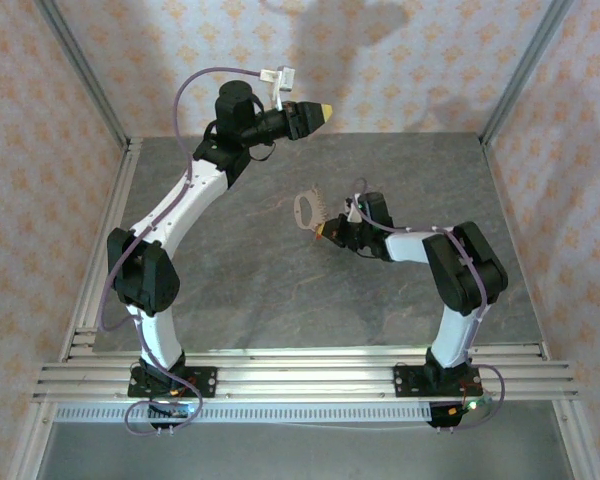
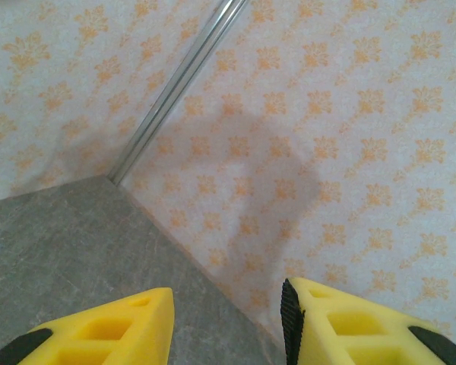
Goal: Put the keys on the keyring
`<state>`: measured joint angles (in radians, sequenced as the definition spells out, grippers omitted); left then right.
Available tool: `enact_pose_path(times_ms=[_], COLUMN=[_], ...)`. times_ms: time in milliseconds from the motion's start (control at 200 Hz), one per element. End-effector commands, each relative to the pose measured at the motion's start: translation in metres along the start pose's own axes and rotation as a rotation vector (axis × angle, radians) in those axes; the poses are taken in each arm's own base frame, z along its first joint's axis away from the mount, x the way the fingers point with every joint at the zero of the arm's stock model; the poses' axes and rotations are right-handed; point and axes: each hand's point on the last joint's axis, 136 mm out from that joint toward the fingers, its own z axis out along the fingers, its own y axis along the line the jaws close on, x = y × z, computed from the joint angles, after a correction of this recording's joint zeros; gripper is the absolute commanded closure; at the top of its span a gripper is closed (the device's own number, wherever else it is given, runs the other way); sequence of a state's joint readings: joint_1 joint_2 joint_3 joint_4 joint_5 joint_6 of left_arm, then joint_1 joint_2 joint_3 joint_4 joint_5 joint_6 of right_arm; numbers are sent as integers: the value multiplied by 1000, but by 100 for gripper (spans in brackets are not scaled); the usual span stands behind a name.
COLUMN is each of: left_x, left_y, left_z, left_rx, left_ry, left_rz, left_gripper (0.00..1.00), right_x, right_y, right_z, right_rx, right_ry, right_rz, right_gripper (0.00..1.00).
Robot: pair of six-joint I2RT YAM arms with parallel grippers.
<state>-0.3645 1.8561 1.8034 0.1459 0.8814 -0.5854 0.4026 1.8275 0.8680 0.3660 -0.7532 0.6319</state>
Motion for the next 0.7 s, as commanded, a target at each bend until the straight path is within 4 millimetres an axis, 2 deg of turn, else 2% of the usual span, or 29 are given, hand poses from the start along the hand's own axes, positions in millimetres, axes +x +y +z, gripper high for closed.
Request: enact_pose_path(times_ms=[0, 210, 335, 370, 400, 505, 606, 696], left_x=[-13, -9, -7, -6, -5, 0, 6, 11], left_y=[-19, -20, -25, -28, -30, -38, -41, -35], left_z=[-7, -4, -5, -6, -7, -13, -24, -41], left_rx=[30, 35, 38, 38, 37, 25, -10, -98], left_ry=[-37, -26, -18, -14, -9, 1, -4, -31], left_rz=[35, 34, 37, 40, 42, 56, 70, 80], left_gripper=[57, 56, 48, 46, 45, 29, 24, 22], right_x=[0, 29, 46, 48, 49, 44, 27, 6], right_y=[13, 6, 12, 15, 19, 36, 59, 77], right_z=[-5, -10, -32, -43, -53, -92, -128, -162], right_rx=[-26, -4, 11, 24, 35, 74, 100, 144], right_ry=[-29, 37, 62, 54, 39, -32, -136, -248], right_rz=[-31, -22, -38, -53, -69, -138, -193, -242], right_gripper=[100, 100, 65, 49, 39, 20, 4, 0])
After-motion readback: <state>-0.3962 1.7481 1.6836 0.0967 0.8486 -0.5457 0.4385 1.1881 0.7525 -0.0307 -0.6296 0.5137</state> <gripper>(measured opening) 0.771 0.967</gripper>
